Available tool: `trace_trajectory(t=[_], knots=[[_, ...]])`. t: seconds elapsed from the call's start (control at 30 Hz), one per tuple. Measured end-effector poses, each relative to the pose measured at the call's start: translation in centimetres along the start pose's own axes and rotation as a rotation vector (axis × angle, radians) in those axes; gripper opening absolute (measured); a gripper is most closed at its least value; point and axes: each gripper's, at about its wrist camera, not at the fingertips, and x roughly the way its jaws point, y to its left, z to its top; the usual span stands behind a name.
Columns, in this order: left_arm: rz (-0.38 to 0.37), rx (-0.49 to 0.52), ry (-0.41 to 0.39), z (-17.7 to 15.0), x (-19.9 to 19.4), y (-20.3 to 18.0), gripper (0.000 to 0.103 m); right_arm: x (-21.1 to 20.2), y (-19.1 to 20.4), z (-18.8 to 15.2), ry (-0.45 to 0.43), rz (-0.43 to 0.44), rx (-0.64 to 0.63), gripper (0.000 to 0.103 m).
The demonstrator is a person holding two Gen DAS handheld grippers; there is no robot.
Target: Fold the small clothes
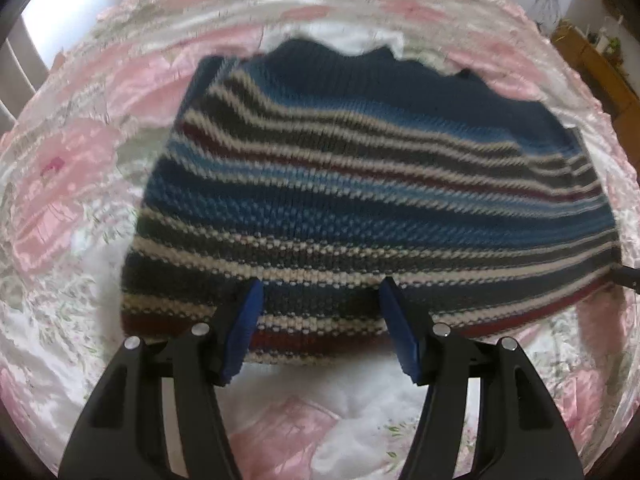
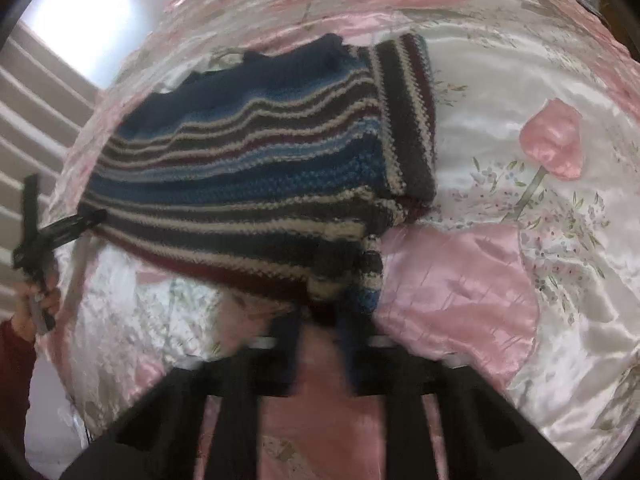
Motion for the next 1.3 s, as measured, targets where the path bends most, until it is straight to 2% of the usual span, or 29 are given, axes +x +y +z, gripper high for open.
trace_trajectory(t=[0.17,0.3,0.43,0.47,0.53,0.57,0.67,0.8,0.87,0.97,1.03,1.17,1.23,1.3], knots=[[-0.004,0.021,0.006,-0.1,0.5,0.2,0.062,-2.0,-1.2,-0.6,-0.021,0.008,0.0,0.01],[0.01,0.039,0.011,-0.5,1.2,-0.1,0.063,0.4,-3.0,-1.6,0.036,-0.023,0.044,0.009],[0.019,0.046,0.009,-0.7,1.7,-0.4,0.064,1.1,-3.1,-1.6,0.036,-0.021,0.041,0.011],[0.021,0.049,0.01,-0.6,1.7,-0.5,0.064,0.9,-3.0,-1.5,0.036,-0.021,0.035,0.013],[0.023,0.053,0.014,-0.5,1.5,-0.7,0.065,-0.3,-2.9,-0.8,0.02,-0.037,0.046,0.034],[0.02,0.049,0.017,-0.3,1.3,-0.8,0.065,-0.8,-2.9,-0.5,0.004,-0.047,0.045,0.035],[-0.023,0.023,-0.004,0.7,0.2,-0.7,0.067,-2.5,-2.6,1.6,-0.068,-0.049,0.044,0.035],[-0.028,0.004,-0.042,2.7,-0.4,-1.3,0.073,-2.5,-1.9,6.2,-0.139,-0.04,0.056,0.035],[-0.037,-0.005,-0.022,3.7,0.4,-1.9,0.072,-1.4,-1.6,8.3,-0.148,-0.059,0.059,0.035],[-0.006,0.011,-0.02,5.0,1.6,-2.8,0.072,0.5,-1.5,10.2,-0.122,-0.063,0.08,0.035],[-0.002,0.003,-0.019,5.6,2.4,-3.1,0.073,2.0,-1.5,11.2,-0.104,-0.091,0.08,0.043],[0.012,-0.012,-0.02,6.1,3.7,-2.9,0.075,4.7,-1.7,11.9,-0.054,-0.093,0.092,0.042],[0.012,-0.028,-0.017,6.4,4.4,-2.8,0.077,5.2,-1.2,12.2,-0.051,-0.113,0.07,0.018],[0.012,-0.04,-0.019,6.5,4.6,-2.7,0.078,4.5,-1.2,12.1,-0.084,-0.09,0.063,0.013]])
